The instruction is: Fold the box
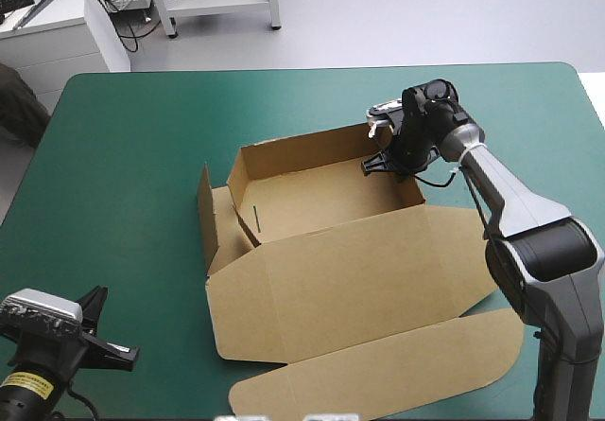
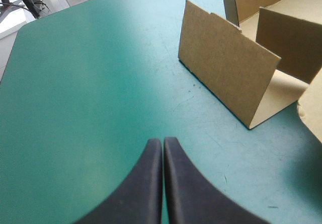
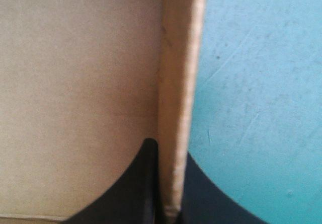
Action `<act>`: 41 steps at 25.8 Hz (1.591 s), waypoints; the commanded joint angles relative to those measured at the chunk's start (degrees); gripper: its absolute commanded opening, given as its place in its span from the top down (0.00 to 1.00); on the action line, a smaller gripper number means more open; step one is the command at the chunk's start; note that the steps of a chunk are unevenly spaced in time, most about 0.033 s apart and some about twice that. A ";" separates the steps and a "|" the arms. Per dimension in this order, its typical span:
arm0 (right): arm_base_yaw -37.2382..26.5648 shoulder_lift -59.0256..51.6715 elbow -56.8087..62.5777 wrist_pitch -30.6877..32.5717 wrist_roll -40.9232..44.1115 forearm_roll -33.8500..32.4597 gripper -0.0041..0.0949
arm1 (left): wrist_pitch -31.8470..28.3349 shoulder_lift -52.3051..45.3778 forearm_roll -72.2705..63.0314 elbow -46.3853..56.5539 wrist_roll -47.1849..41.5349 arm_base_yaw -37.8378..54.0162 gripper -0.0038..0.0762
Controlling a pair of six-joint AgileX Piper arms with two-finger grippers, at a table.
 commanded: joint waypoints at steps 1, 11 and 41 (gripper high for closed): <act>-0.25 -5.58 -1.88 2.36 0.28 -2.35 0.98 | -3.69 0.57 -0.19 -1.63 -0.51 -0.16 0.96; -0.50 -18.02 -1.91 2.36 1.36 -5.26 0.98 | -3.80 0.57 -0.19 -1.63 -0.51 -0.16 0.96; -6.11 -31.36 5.76 2.36 2.46 0.77 0.98 | -10.32 1.29 -4.56 -1.85 -1.94 -0.16 0.37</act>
